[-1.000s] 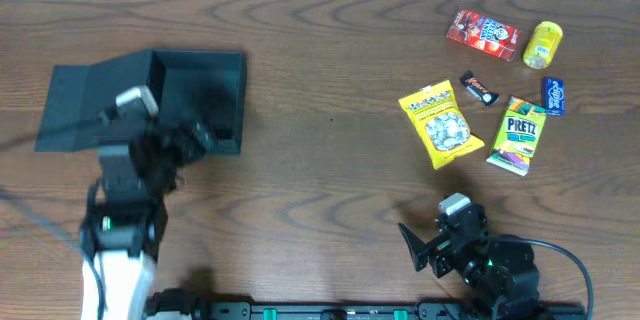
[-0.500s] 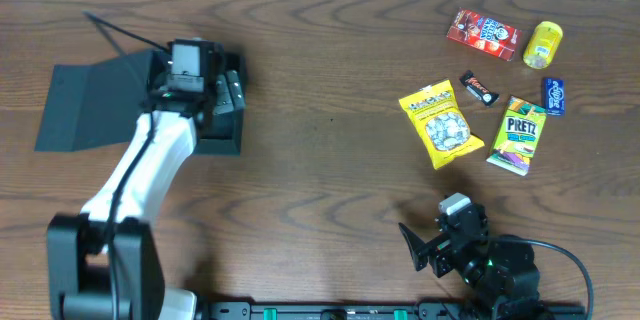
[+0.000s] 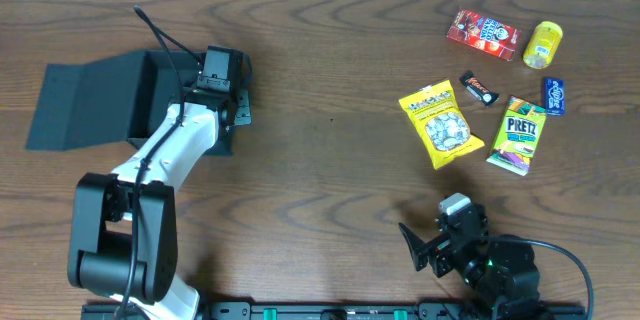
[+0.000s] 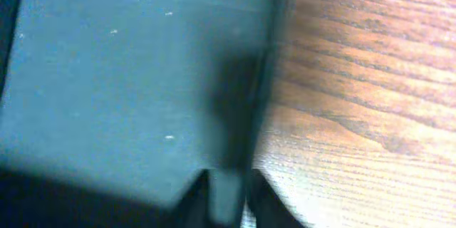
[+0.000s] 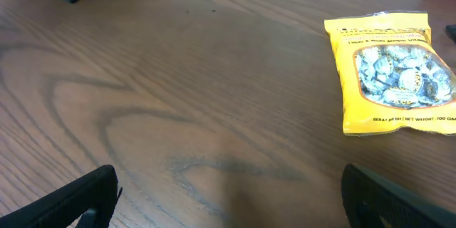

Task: Pack container
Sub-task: 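Reach the left gripper to the black box's near wall and grasp it, then drag the black box right toward table center with the left gripper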

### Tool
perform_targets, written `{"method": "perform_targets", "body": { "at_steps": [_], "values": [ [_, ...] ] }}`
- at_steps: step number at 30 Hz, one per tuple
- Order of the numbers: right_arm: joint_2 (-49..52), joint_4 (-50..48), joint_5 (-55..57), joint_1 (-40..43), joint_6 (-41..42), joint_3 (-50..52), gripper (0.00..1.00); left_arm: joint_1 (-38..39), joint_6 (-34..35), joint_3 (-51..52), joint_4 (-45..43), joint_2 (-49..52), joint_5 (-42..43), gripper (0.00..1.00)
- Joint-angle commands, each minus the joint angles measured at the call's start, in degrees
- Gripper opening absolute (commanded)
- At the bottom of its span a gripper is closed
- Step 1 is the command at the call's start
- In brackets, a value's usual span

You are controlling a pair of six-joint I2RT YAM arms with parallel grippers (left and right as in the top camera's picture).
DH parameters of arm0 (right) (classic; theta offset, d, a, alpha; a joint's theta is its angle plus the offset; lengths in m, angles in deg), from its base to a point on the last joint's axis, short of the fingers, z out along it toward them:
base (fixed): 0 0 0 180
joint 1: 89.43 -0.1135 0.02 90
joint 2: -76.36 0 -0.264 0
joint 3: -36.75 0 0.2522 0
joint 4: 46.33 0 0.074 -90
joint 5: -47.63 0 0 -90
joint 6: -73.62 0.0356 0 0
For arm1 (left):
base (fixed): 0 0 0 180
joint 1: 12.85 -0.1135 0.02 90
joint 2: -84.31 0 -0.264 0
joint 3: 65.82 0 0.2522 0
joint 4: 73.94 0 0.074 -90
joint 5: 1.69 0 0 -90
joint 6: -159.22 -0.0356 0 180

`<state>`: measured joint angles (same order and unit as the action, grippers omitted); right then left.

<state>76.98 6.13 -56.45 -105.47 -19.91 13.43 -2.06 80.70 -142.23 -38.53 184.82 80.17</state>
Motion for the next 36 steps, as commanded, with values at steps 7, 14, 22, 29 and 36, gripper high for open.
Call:
{"method": "perform_targets", "body": {
  "at_steps": [7,14,22,29,36],
  "values": [
    [-0.3,-0.1,0.2,-0.5,0.5,0.2,0.99,0.7,-16.2,-1.2,-2.2,0.6,12.7,0.06],
    [-0.3,-0.1,0.2,-0.5,0.5,0.2,0.99,8.9,-35.1,-1.2,-1.1,0.6,12.9,0.06],
    [-0.3,-0.1,0.2,-0.5,0.5,0.2,0.99,21.3,-53.2,-1.2,0.9,0.6,14.4,0.05],
    [-0.3,-0.1,0.2,-0.5,0.5,0.2,0.99,27.9,-64.6,-1.2,1.6,0.6,13.5,0.05],
    [-0.3,-0.1,0.2,-0.5,0.5,0.2,0.99,28.4,-67.2,-1.2,2.3,0.6,7.5,0.16]
  ]
}}
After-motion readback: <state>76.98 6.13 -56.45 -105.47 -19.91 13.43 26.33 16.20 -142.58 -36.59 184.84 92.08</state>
